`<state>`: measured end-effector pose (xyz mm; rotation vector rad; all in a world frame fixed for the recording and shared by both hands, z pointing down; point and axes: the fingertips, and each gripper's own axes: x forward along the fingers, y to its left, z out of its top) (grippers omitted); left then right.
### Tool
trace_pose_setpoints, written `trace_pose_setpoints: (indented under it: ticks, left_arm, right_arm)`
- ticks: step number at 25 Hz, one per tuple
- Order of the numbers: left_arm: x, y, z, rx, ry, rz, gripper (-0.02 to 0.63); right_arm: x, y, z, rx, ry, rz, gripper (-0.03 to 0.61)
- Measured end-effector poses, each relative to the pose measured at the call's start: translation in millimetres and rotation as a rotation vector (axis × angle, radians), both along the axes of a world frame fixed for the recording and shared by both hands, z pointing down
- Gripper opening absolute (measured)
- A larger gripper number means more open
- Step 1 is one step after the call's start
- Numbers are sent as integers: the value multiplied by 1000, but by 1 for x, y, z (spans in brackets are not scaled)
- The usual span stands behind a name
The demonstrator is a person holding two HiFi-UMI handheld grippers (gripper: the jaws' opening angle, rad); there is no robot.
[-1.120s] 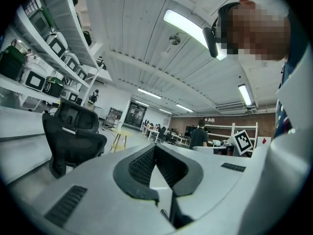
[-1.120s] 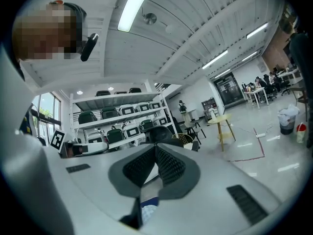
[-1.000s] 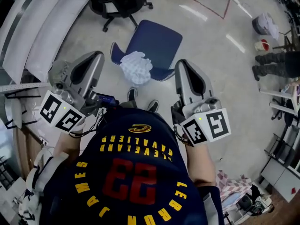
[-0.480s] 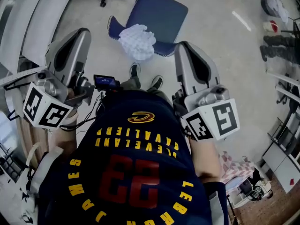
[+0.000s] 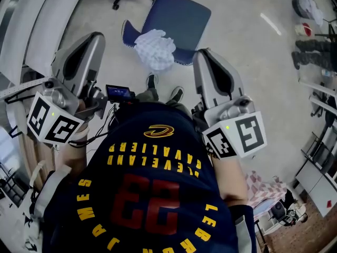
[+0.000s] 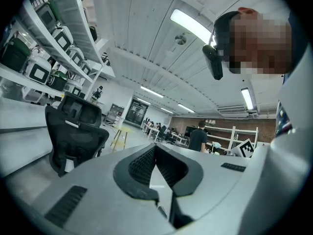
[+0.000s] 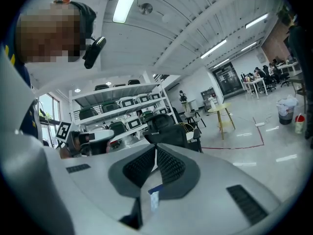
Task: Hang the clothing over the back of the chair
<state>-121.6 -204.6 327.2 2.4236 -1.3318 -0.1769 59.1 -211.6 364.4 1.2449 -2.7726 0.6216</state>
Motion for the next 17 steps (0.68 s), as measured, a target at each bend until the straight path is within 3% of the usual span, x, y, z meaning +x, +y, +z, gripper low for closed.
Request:
trace_pose_setpoints:
  ticks: [17]
  left_arm:
    - [-9,2,5,-5,2,17,2]
  right_arm:
    - [-12,4,2,3,5,3,20]
